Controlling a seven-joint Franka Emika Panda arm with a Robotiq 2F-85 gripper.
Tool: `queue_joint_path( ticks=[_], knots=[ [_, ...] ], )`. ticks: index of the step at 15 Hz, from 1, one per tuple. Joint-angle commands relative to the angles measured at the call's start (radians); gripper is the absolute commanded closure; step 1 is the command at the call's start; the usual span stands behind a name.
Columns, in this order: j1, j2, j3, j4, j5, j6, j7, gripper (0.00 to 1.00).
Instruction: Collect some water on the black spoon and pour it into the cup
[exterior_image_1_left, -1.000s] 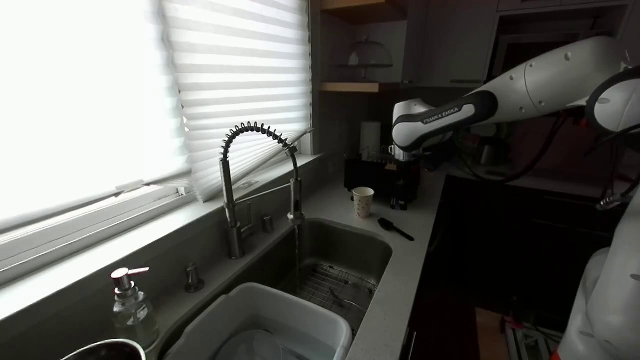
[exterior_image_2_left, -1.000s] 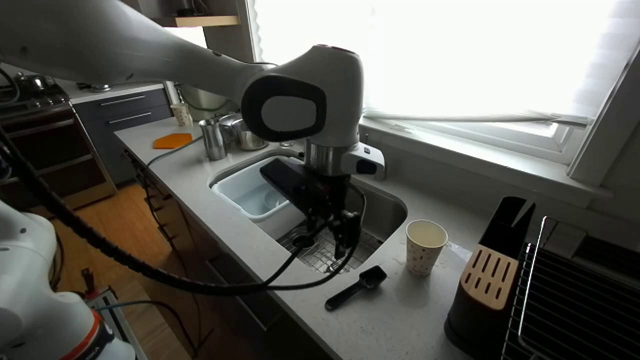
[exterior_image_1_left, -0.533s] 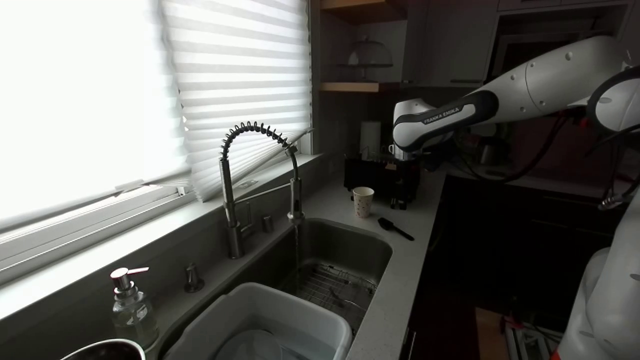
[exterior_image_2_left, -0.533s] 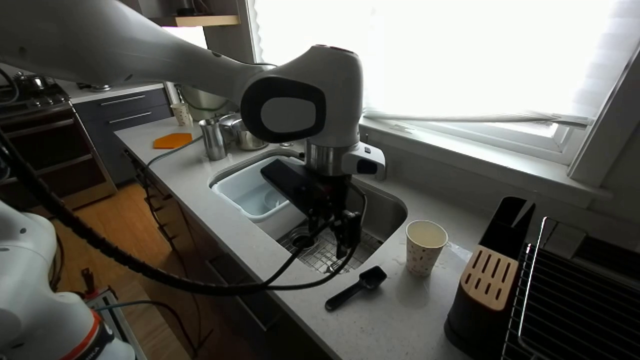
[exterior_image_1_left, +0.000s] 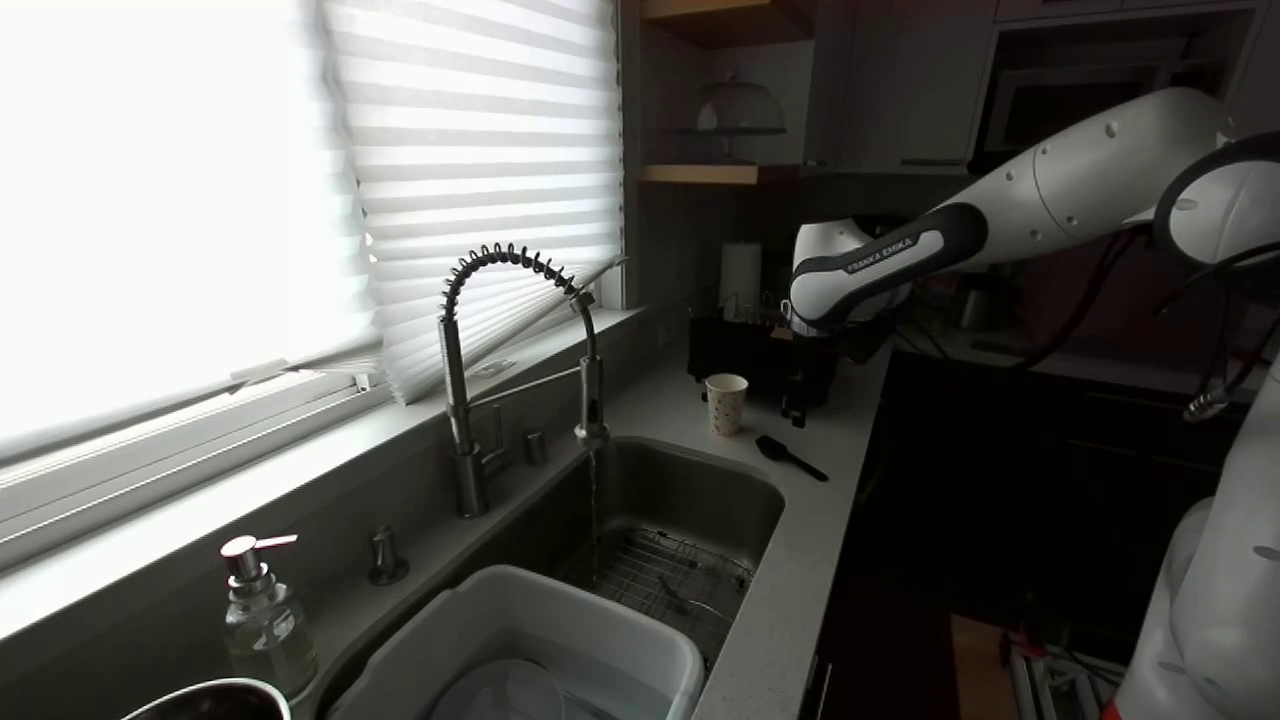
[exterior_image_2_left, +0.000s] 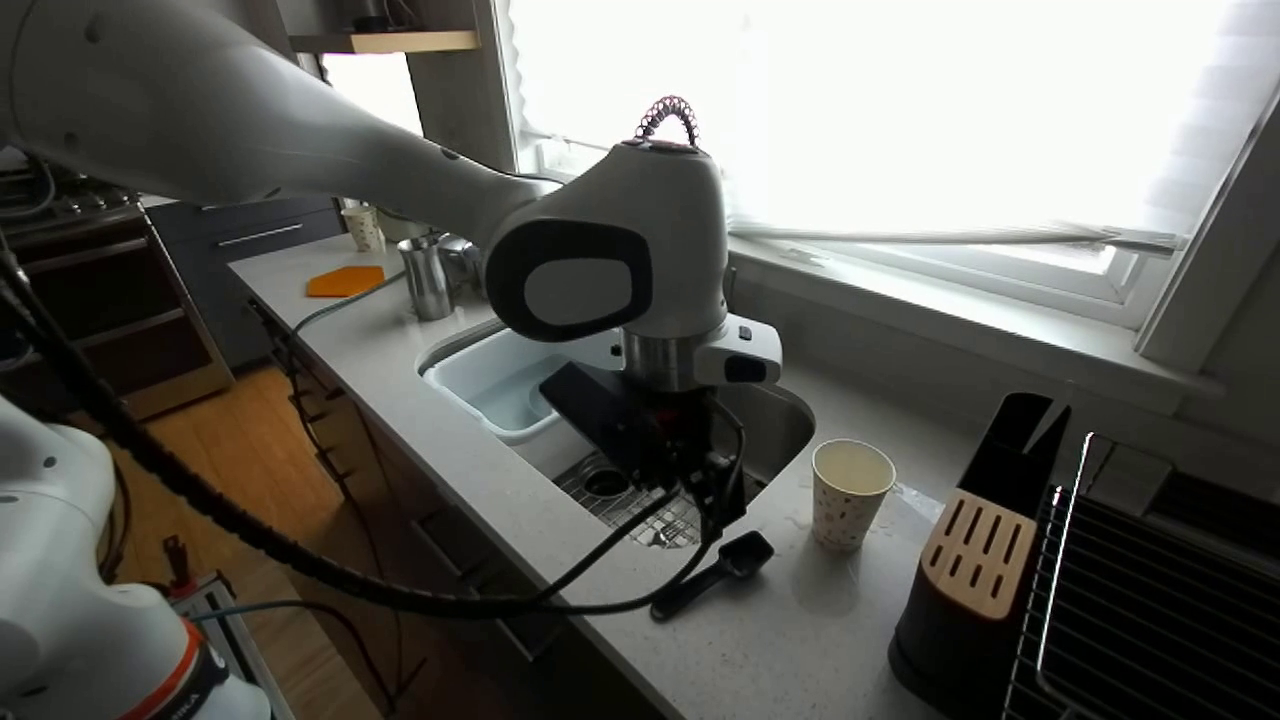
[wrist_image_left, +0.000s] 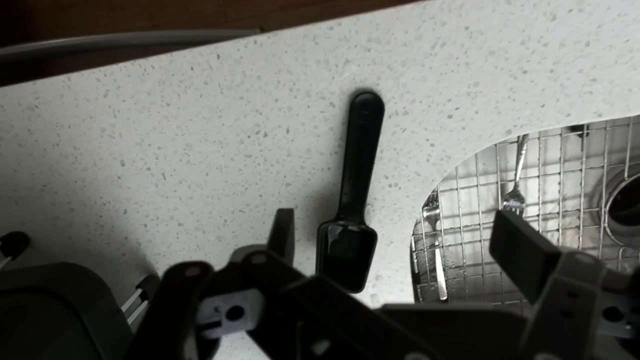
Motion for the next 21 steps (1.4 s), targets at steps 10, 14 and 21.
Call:
queue_joint_path(
  ticks=[10, 14, 21],
  knots=[
    [-0.031, 0.007, -0.028, -0.219, 0.153, 0.378, -0.027, 0.0],
    [-0.036, 0.016, -0.033, -0.237, 0.192, 0.395, -0.063, 0.0],
    [-0.06, 0.061, -0.046, -0.231, 0.184, 0.427, -0.077, 0.0]
  ],
)
